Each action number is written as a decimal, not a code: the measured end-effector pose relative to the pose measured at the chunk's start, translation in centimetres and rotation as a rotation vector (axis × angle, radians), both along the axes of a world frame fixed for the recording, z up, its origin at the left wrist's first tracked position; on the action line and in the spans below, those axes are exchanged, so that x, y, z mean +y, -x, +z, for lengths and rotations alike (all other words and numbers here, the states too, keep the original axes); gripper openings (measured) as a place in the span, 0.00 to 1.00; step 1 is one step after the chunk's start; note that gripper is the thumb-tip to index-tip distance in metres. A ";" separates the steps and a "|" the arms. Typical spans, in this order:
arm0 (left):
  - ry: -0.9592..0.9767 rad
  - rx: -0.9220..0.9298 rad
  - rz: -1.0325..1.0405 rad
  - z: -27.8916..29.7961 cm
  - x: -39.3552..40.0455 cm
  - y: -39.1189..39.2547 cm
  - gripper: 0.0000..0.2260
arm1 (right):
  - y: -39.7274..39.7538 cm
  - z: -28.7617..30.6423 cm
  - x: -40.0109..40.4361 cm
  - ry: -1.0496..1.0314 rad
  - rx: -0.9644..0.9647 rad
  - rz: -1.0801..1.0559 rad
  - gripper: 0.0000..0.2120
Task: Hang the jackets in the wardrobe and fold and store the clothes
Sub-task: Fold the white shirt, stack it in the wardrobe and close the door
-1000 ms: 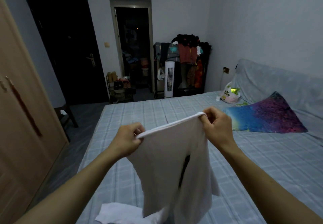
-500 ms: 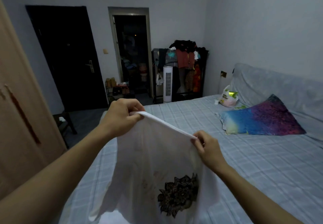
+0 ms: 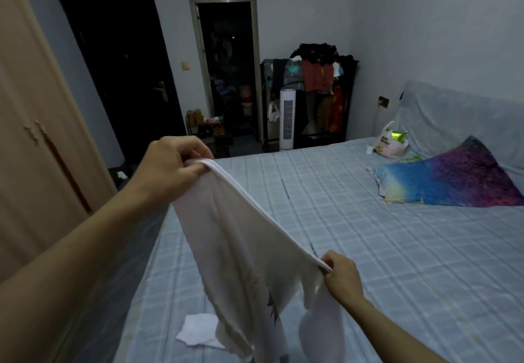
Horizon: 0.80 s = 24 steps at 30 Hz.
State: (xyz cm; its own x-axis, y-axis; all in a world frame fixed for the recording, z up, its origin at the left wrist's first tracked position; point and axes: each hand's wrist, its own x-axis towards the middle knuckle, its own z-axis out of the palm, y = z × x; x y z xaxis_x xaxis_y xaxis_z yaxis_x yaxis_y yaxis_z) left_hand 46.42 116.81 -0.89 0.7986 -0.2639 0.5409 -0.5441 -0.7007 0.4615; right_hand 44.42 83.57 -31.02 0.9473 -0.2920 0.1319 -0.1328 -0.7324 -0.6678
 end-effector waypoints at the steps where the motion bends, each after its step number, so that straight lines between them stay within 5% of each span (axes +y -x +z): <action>1: -0.044 0.001 0.027 -0.3 1.2 -0.2 0.08 | -0.2 0.5 -0.2 -0.011 -0.020 -0.002 0.11; 7: -0.195 0.008 0.169 -6.4 6.5 -2.1 0.09 | -2.8 4.8 -1.6 0.097 -0.138 0.027 0.13; 13: -0.367 0.150 0.076 -17.8 9.1 -1.6 0.13 | -1.4 2.0 -1.7 0.262 -0.004 0.172 0.19; 20: -0.755 0.681 -0.192 -33.4 10.3 4.8 0.07 | 6.8 -7.3 -1.6 0.464 0.565 0.528 0.12; 22: -0.903 0.945 -0.321 -35.8 10.0 5.6 0.12 | 8.5 -9.1 -1.0 0.439 0.765 0.609 0.21; 24: -0.930 1.109 -0.401 -37.0 9.3 5.4 0.19 | 9.2 -10.1 -0.5 0.368 0.773 0.568 0.24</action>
